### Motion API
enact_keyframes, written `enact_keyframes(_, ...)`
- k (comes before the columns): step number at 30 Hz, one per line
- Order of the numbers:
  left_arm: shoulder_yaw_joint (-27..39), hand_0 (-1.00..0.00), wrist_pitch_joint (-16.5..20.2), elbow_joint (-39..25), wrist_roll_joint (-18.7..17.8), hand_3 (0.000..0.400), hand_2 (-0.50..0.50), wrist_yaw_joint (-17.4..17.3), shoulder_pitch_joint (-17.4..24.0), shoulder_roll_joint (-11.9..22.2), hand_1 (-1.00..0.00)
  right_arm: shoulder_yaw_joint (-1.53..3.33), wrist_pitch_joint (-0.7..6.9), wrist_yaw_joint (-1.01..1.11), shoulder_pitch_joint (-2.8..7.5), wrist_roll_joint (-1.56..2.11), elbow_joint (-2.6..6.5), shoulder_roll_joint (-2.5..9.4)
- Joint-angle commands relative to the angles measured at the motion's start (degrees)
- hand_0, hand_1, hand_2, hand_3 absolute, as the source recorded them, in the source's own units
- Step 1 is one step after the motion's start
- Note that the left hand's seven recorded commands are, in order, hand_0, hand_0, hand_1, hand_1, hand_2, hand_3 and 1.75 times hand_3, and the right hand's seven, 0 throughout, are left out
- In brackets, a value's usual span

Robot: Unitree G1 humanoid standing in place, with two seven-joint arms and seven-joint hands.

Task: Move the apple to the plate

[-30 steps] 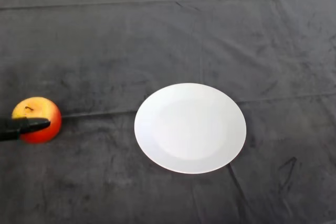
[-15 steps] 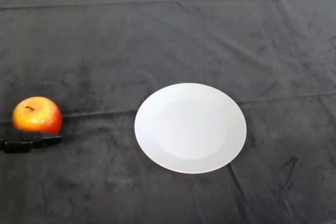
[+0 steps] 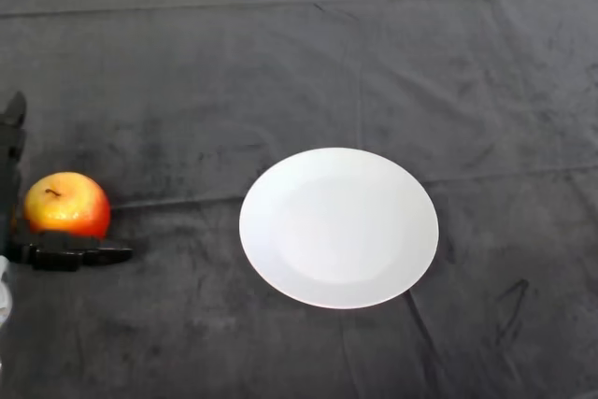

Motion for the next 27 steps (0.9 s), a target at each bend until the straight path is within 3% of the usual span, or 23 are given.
enact_keyframes(1, -0.33, 0.00, 0.78, 3.02, 0.94, 0.000, 0.00, -0.61, -3.12, 0.78, 0.00, 0.17, 0.65, 0.31, 1.79, 0.13, -0.23, -0.45)
enact_keyframes(20, -1.88, 0.00, -1.56, 11.82, 2.28, 0.000, 0.00, -1.64, -6.26, -0.26, 0.00, 0.13, 0.70, 0.28, 1.68, 0.07, -0.08, -0.43)
enact_keyframes(21, -1.97, -0.09, -1.69, 12.19, 2.41, 0.035, -0.04, -1.65, -6.34, -0.22, 0.00, 0.13, 0.70, 0.28, 1.67, 0.06, -0.07, -0.43)
enact_keyframes(22, -2.07, -0.66, -1.82, 12.58, 2.58, 0.265, -0.07, -1.67, -6.45, -0.14, -0.53, 0.13, 0.70, 0.27, 1.67, 0.06, -0.05, -0.43)
enact_keyframes(23, -2.15, -1.00, -1.87, 12.87, 2.72, 0.400, 0.00, -1.68, -6.57, -0.06, -1.00, 0.13, 0.70, 0.27, 1.66, 0.06, -0.04, -0.43)
enact_keyframes(27, -2.52, -1.00, -2.08, 13.63, 3.44, 0.400, 0.00, -1.50, -6.91, 0.32, -1.00, 0.12, 0.69, 0.26, 1.62, 0.05, 0.02, -0.43)
